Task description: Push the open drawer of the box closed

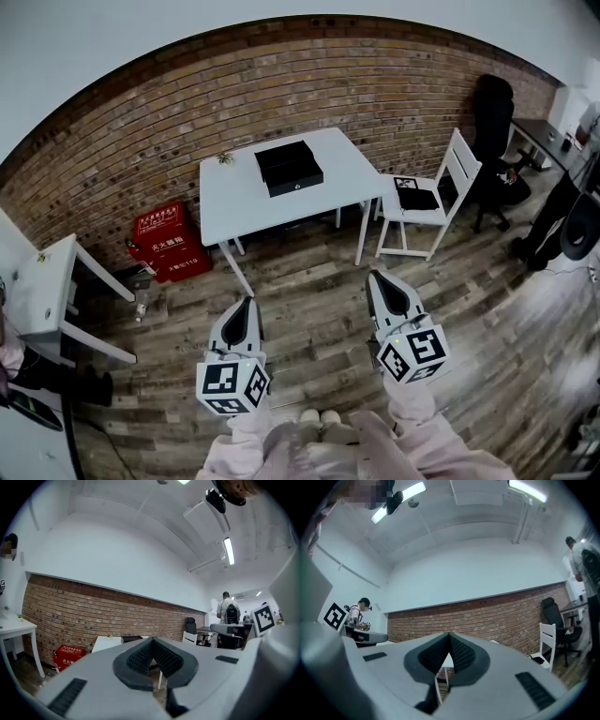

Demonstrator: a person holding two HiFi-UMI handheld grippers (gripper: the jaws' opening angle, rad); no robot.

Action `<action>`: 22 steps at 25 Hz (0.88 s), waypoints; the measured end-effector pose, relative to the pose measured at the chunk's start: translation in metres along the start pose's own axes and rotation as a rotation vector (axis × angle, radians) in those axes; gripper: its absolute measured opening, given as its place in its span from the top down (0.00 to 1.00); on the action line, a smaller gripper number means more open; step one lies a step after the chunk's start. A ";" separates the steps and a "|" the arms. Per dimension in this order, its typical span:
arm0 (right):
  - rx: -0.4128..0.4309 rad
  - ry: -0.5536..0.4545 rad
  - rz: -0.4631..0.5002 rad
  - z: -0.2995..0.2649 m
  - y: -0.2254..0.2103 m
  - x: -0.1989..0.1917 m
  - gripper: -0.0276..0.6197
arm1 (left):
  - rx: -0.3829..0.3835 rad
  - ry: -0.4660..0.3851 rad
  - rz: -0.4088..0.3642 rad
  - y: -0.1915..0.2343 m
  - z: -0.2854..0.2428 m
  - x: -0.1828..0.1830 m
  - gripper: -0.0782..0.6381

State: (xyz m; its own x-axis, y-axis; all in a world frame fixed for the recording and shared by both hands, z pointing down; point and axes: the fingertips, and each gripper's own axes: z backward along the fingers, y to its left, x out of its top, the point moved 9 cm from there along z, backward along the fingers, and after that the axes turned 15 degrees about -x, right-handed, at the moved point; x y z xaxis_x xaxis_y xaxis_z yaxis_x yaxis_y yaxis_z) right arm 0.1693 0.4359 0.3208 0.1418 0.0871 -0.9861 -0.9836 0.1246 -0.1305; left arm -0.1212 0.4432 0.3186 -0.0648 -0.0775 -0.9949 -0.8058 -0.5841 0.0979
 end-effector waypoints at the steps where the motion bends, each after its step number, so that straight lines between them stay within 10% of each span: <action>1: 0.000 0.001 -0.003 0.000 -0.001 -0.001 0.95 | 0.000 0.002 0.001 -0.001 0.000 -0.001 0.90; 22: -0.006 0.053 0.001 -0.028 -0.011 -0.023 0.76 | 0.059 0.013 0.038 0.010 -0.013 -0.017 0.90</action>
State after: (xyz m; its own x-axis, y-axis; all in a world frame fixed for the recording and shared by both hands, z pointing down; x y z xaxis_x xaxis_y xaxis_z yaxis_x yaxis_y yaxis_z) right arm 0.1740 0.4051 0.3421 0.1352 0.0346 -0.9902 -0.9843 0.1189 -0.1303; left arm -0.1210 0.4283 0.3368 -0.0887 -0.1091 -0.9901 -0.8360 -0.5322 0.1335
